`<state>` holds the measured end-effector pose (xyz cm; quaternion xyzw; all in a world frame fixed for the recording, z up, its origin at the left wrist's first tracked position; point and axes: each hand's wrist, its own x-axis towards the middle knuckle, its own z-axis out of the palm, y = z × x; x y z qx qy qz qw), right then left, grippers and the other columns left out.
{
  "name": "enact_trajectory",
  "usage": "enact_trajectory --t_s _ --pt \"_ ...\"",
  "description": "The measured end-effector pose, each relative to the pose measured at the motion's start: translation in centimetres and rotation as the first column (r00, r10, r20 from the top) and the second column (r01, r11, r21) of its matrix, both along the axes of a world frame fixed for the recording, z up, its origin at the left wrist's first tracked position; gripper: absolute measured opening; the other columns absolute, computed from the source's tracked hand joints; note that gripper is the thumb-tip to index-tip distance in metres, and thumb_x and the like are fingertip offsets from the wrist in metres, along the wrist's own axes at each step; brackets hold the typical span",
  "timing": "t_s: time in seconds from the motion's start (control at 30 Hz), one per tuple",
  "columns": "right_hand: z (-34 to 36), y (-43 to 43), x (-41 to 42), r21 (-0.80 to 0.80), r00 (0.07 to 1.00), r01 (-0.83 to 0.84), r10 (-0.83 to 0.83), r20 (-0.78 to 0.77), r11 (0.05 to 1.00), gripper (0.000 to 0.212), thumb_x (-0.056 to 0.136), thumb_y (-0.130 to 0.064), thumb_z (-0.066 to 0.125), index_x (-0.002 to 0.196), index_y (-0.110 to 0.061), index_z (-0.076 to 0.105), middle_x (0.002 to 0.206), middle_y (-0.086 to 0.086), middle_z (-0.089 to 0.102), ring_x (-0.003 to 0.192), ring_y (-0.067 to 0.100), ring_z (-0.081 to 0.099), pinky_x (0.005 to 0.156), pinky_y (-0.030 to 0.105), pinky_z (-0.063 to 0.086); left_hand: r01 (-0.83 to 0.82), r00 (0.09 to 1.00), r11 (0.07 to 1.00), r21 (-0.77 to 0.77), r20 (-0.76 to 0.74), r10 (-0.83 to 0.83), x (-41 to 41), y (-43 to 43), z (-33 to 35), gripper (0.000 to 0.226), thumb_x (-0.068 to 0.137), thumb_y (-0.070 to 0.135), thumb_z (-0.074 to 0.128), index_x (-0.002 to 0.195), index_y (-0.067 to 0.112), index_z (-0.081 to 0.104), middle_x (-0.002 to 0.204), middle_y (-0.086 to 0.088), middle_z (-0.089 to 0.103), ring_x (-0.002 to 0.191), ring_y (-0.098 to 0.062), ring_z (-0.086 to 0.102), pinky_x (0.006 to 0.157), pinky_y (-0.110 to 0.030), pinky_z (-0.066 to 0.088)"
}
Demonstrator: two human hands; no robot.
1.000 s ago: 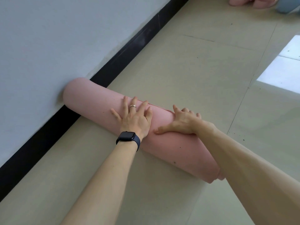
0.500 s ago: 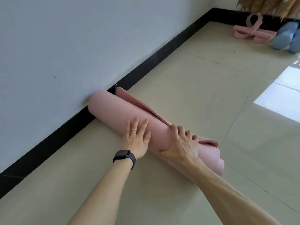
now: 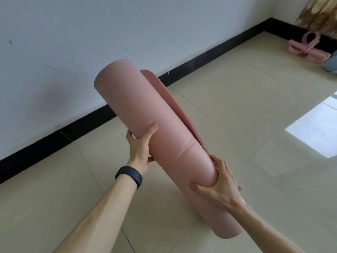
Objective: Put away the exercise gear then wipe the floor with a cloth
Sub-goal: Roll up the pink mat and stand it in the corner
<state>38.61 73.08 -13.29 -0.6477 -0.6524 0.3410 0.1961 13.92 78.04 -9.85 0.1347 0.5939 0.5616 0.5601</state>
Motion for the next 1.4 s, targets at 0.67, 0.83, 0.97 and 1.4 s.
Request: enact_trajectory --t_s 0.67,0.83,0.97,1.4 --pt "21.5 12.8 -17.3 0.072 0.663 -0.382 0.328 -0.673 0.921 0.1 0.056 -0.065 0.083 0.138 -0.019 0.047 0.128 -0.004 0.064 0.115 0.015 0.065 0.089 0.03 0.053 0.261 0.801 0.887 0.381 -0.598 0.021 -11.6 -1.4 17.7 0.119 0.052 0.038 0.093 0.142 0.052 0.018 0.124 0.019 0.055 0.106 0.001 0.063 0.095 -0.039 0.055" --pt "24.0 12.6 -18.4 0.17 0.573 -0.407 0.395 -0.718 0.898 0.101 0.058 -0.039 0.09 0.144 -0.045 0.037 0.129 -0.007 0.064 0.111 0.016 0.067 0.085 0.036 0.057 0.322 0.735 0.885 0.336 -0.678 -0.01 -13.4 -2.2 19.3 0.122 0.051 0.037 0.093 0.142 0.052 0.014 0.129 0.013 0.055 0.111 -0.008 0.062 0.096 -0.044 0.055" --pt "23.7 11.4 -18.5 0.226 0.591 -0.294 0.362 -0.721 0.929 0.112 0.047 -0.039 0.095 0.141 -0.04 0.034 0.135 -0.003 0.056 0.118 0.021 0.061 0.094 0.044 0.055 0.374 0.666 0.884 0.28 -0.745 -0.046 -14.1 -3.0 19.3 0.125 0.055 0.032 0.092 0.142 0.052 0.006 0.124 0.017 0.055 0.111 -0.009 0.061 0.092 -0.037 0.055" --pt "28.5 9.4 -21.6 0.158 0.592 -0.362 0.357 -0.722 0.919 0.086 0.062 -0.097 0.046 0.133 -0.049 0.054 0.141 -0.019 0.054 0.129 0.01 0.053 0.112 0.049 0.038 0.199 0.852 0.822 0.534 -0.508 0.124 -15.4 -4.6 28.5 0.104 0.064 0.065 0.072 0.151 0.048 0.018 0.15 0.012 0.043 0.136 -0.006 0.043 0.114 -0.041 0.033"
